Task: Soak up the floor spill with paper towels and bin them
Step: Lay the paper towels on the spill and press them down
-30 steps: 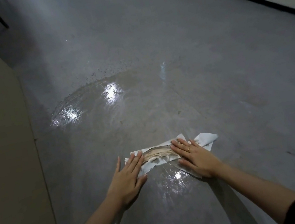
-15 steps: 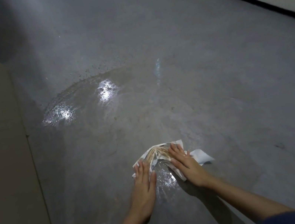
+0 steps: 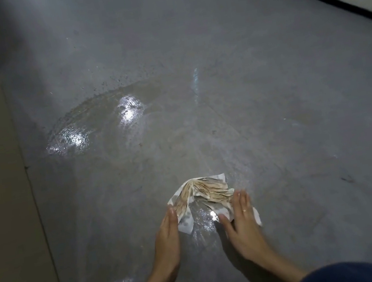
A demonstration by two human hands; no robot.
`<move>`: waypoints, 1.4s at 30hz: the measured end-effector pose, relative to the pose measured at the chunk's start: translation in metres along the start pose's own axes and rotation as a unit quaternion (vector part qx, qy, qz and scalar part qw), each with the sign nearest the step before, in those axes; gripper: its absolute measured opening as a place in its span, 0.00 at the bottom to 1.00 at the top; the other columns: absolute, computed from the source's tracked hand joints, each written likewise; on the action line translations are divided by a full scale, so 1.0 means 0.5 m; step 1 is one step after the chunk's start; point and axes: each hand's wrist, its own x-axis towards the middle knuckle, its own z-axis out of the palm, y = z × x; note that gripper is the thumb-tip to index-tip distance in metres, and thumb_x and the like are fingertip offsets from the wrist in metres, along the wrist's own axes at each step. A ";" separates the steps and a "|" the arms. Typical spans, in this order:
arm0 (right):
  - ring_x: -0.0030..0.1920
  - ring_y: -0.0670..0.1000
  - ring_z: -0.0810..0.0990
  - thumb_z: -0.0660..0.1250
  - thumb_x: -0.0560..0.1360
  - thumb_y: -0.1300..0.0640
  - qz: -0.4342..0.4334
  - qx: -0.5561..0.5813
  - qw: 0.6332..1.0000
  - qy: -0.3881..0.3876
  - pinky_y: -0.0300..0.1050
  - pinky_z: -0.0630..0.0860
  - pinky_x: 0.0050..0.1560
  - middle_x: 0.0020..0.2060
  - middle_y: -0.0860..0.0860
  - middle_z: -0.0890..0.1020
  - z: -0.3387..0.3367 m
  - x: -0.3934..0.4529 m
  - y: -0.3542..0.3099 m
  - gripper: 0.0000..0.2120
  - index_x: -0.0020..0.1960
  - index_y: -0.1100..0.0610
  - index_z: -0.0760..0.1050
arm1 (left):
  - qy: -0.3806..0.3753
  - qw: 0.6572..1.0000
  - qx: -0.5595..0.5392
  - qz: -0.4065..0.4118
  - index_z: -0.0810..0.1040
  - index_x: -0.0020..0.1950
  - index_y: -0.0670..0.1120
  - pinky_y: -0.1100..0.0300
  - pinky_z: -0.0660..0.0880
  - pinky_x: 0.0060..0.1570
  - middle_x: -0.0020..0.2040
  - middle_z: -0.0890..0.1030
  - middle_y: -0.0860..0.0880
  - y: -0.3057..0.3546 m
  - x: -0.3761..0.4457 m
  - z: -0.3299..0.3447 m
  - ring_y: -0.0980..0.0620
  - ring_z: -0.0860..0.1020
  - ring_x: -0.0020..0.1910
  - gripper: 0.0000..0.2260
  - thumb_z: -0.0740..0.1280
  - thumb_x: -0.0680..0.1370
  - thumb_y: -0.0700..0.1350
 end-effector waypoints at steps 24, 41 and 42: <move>0.78 0.59 0.38 0.51 0.82 0.48 -0.285 -0.138 0.948 -0.027 0.57 0.45 0.77 0.79 0.53 0.44 0.168 0.108 -0.155 0.26 0.78 0.50 0.54 | 0.086 0.974 -0.202 -0.051 0.76 0.61 0.51 0.49 0.70 0.58 0.59 0.80 0.49 -0.006 0.027 -0.185 0.46 0.78 0.58 0.32 0.44 0.75 0.69; 0.77 0.58 0.55 0.48 0.81 0.50 -0.271 -0.190 0.944 -0.004 0.57 0.56 0.75 0.78 0.49 0.53 -0.051 0.193 0.070 0.24 0.77 0.52 0.61 | 0.097 0.976 -0.184 -0.061 0.78 0.53 0.51 0.60 0.67 0.38 0.53 0.82 0.51 0.002 0.046 -0.205 0.50 0.79 0.46 0.27 0.44 0.80 0.62; 0.77 0.59 0.54 0.49 0.81 0.50 -0.241 -0.172 0.955 0.012 0.59 0.56 0.75 0.78 0.49 0.53 -0.041 0.206 0.054 0.24 0.76 0.53 0.62 | 0.098 0.976 -0.184 -0.061 0.79 0.53 0.51 0.60 0.67 0.37 0.53 0.82 0.51 0.002 0.045 -0.206 0.50 0.79 0.46 0.27 0.44 0.80 0.62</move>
